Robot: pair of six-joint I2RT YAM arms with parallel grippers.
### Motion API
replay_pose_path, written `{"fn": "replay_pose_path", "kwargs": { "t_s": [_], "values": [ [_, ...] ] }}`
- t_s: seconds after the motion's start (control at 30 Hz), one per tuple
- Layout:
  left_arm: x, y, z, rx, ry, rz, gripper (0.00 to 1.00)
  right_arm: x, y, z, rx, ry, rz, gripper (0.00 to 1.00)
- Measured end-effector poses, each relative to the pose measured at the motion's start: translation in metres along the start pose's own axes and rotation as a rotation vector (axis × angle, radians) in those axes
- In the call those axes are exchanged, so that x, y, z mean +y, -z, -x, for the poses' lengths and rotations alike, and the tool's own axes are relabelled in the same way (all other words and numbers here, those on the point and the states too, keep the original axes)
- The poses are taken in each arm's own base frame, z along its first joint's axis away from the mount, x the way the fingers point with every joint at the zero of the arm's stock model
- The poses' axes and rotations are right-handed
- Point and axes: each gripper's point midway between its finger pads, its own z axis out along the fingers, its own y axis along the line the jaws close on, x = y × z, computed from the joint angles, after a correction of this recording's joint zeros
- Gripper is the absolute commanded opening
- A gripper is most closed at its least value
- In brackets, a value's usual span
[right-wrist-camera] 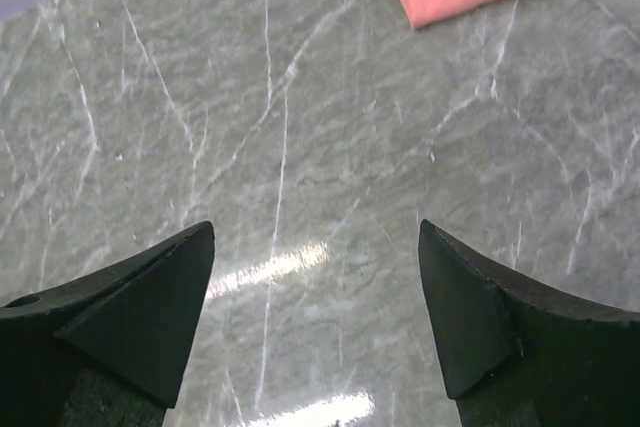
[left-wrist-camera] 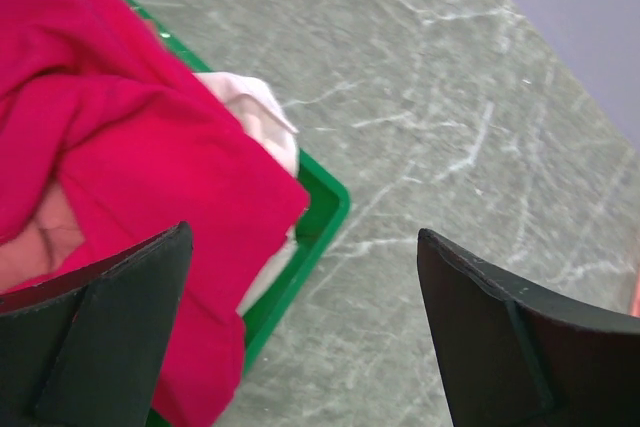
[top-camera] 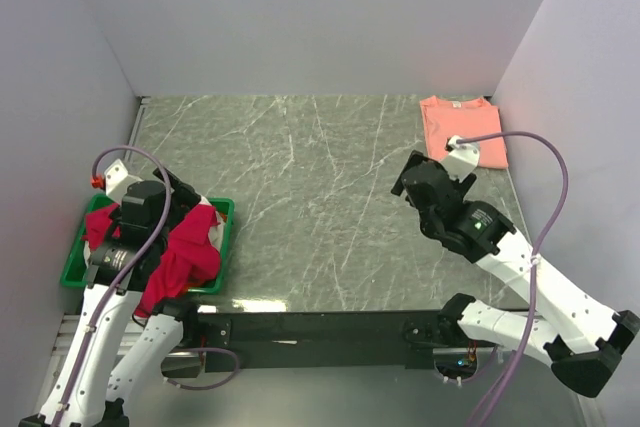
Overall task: Fold and stack the t-shirts
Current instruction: Grab the tshirt from the pile
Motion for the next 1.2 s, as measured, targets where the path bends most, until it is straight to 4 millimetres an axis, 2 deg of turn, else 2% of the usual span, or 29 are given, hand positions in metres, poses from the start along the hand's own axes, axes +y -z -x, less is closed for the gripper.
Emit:
{"fn": "replay_pose_path", "kwargs": {
  "t_s": [0.17,0.5,0.67,0.83,1.03,1.2],
  "values": [
    [0.017,0.0,-0.001,-0.002,0.024,0.097,1.0,0.005,-0.008,0.015,-0.012,-0.025,-0.034,0.89],
    [0.054,0.009,-0.008,-0.005,0.09,0.282,0.99,-0.012,-0.017,0.024,-0.015,-0.123,-0.044,0.89],
    [0.068,0.003,-0.014,0.008,0.105,0.404,0.99,-0.02,-0.025,0.014,0.019,-0.151,-0.04,0.89],
    [0.079,-0.005,-0.021,0.004,0.101,0.493,0.99,-0.017,-0.033,0.002,0.076,-0.139,-0.021,0.88],
    [0.089,-0.012,-0.007,-0.07,0.092,0.559,0.99,-0.008,-0.043,-0.008,0.129,-0.139,0.017,0.87],
    [0.096,-0.028,0.007,-0.106,0.063,0.595,0.99,-0.002,-0.048,-0.015,0.163,-0.131,0.037,0.86]
  ]
}}
